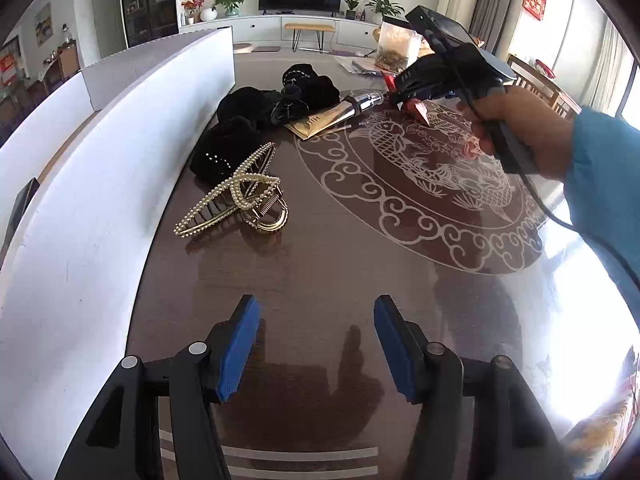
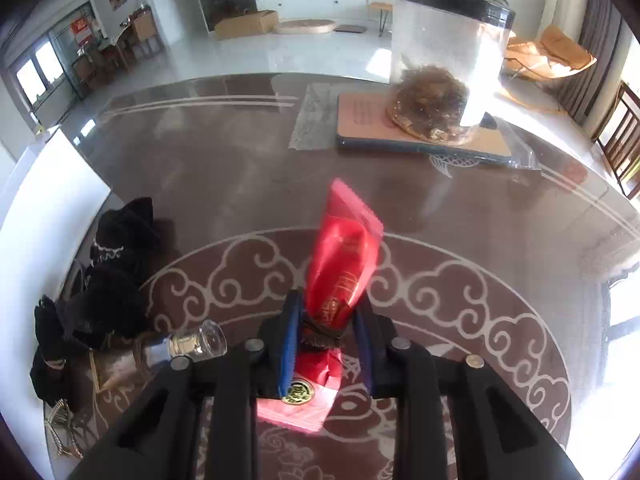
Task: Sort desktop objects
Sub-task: 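Grasp the red snack packet with the right gripper, then grasp the pearl hair clip with the left gripper while the right lifts the red packet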
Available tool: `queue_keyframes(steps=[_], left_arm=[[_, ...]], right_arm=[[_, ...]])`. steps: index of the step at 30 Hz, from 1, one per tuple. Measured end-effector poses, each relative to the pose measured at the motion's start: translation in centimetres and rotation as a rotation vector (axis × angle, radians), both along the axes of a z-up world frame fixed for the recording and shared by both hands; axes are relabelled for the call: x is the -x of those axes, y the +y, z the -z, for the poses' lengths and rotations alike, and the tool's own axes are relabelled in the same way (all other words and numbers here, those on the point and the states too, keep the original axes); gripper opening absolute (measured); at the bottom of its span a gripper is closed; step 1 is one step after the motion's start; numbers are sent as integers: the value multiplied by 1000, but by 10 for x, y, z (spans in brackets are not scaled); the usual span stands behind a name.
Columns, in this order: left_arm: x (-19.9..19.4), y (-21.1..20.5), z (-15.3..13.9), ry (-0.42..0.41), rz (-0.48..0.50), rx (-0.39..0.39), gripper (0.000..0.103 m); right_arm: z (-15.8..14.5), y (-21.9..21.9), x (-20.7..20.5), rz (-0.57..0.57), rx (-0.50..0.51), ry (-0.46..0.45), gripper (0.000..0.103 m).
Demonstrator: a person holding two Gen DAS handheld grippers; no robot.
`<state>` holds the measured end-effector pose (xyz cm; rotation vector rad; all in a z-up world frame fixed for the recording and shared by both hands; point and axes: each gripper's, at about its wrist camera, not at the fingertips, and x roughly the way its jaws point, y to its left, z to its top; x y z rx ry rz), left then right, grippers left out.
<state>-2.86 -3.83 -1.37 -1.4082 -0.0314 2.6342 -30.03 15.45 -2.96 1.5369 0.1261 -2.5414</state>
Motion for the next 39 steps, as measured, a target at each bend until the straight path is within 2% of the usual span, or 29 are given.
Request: queue_keyframes(steps=[3,6,8,10,12,14,16,17,18,19,25,29,33,39], left_arm=[[13,-2,-7,24,-18,26,60],[40,8,-8,37,-16,120,62],[61,11,-3,37,-27,185,66],[80,9,5,7,-39,205,67],[94,5,13,-18,-61,219,77],[102,-1,20,-59,-70,190,78],[98,-9,20,-55,-54,89,75],[93,-11,19,-44,-54,77,60],[87,-13,17,-29,-46,78,35],[80,-14,16,-21,-33,54,33],[39,-22,10,2,-31,-66,33],[20,-20,-10,49,-25,-112,33],[12,-12,-24,75,0,-104,33],[10,-14,-9,21,-18,-112,33]], right_arm=[[-4,0,-37,-100,-26,13,23],[-7,9,-87,-175,-16,15,23],[-10,16,-122,-217,4,13,23],[-13,23,-156,-241,35,7,23],[-11,31,-187,-254,64,1,22],[-9,38,-217,-258,86,-1,22],[-7,42,-241,-264,91,3,22],[-6,45,-250,-268,91,5,22],[-3,45,-258,-272,88,8,22],[-3,47,-267,-274,88,9,22],[-6,65,-289,-226,161,4,21],[-22,65,-291,-225,187,21,21],[-37,55,-287,-250,160,52,20],[-42,43,-292,-266,165,61,20]])
